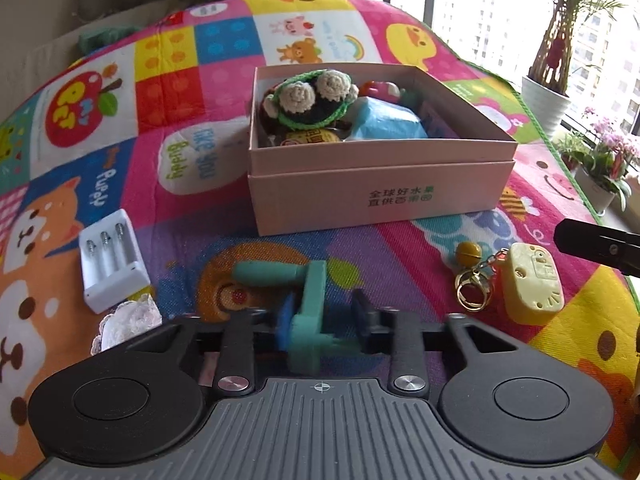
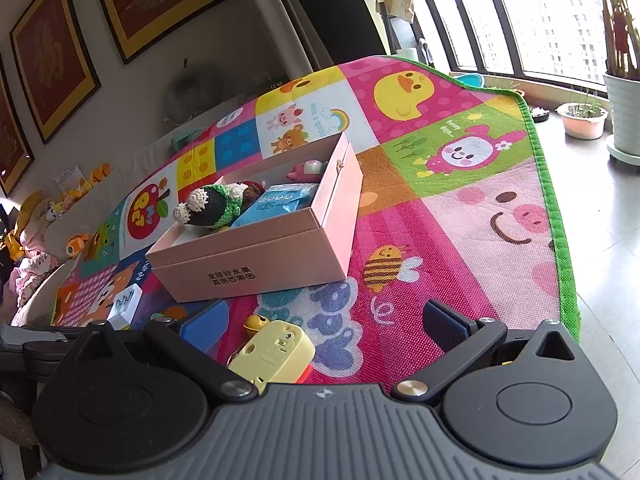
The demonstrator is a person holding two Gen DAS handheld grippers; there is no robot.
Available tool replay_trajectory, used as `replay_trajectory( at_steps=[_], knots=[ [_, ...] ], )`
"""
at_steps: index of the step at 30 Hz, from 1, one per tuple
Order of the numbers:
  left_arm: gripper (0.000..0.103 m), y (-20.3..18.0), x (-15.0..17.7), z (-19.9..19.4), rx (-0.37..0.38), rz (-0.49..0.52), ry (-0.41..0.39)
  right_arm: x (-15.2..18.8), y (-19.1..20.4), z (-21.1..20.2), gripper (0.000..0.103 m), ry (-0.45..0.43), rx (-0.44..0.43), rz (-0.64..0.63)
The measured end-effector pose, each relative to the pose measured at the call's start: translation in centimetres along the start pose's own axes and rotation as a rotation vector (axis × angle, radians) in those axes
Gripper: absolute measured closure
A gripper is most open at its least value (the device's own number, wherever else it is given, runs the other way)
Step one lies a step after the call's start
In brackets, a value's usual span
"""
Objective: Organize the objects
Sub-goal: 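Grasp the teal crank toy with the left tool, then hold the teal toy with the left tool while the right tool grasps the yellow cat box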
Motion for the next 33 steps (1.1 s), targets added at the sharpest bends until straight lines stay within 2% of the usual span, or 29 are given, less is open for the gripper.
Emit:
replay_trajectory(
  at_steps=[3, 6, 8, 11, 14, 15, 16, 19, 23, 24, 27, 29, 33],
  knots=[
    [0.083, -0.6, 0.9, -0.9, 0.054, -0.024, 0.003, 0.0, 0.1, 0.0, 0.0, 0.006, 0.001, -0.002],
    [0.083, -2.1, 2.4, -2.5, 0.124, 0.012, 0.0, 0.0, 0.5, -0.4, 0.0, 0.022, 0.0, -0.051],
    [0.083, -2.9, 3.5, -3.6, 0.156, 0.031, -0.007, 0.2, 1.5, -0.9, 0.0, 0.046, -0.008, -0.156],
    [0.083, -3.1, 4.6, -4.5, 0.159, 0.025, -0.022, 1.3, 3.1, -1.4, 0.001, 0.108, -0.03, -0.328],
    [0.083, -2.7, 4.9, -4.7, 0.154, -0.02, -0.025, 2.4, 4.3, -0.8, 0.018, 0.169, -0.062, -0.388],
    [0.083, -2.5, 4.9, -4.7, 0.153, -0.032, -0.027, 2.5, 4.7, -0.3, 0.026, 0.183, -0.059, -0.391],
    [0.083, -2.4, 5.0, -4.8, 0.154, -0.039, -0.03, 2.6, 4.8, 0.0, 0.03, 0.189, -0.051, -0.387],
    [0.083, -2.2, 5.3, -5.0, 0.154, -0.046, -0.034, 2.8, 5.4, 0.9, 0.032, 0.216, -0.053, -0.365],
    [0.083, -1.8, 5.6, -5.2, 0.169, -0.063, -0.041, 3.4, 7.8, -0.2, 0.033, 0.251, -0.204, -0.371],
    [0.083, -1.7, 5.6, -5.2, 0.172, -0.068, -0.044, 3.2, 8.1, -0.5, 0.033, 0.228, -0.196, -0.393],
    [0.083, -1.8, 5.6, -5.2, 0.172, -0.073, -0.048, 2.6, 8.2, -0.4, 0.033, 0.165, -0.095, -0.491],
    [0.083, -1.7, 5.7, -5.2, 0.174, -0.074, -0.05, 2.5, 7.7, 0.6, 0.033, 0.175, -0.056, -0.527],
    [0.083, -1.8, 5.7, -5.1, 0.17, -0.079, -0.05, 2.1, 6.5, 2.7, 0.033, 0.227, -0.045, -0.506]
  ],
)
Point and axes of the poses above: each gripper's, at about its wrist camera, not at the fingertips, and z roughly the way its jaws point, y to its left, x to its underside, the point moved 6 cm from there along z, roughly the way its jaws point, and after that the axes turned 5 degrees about -x, right-handed, at the moved point
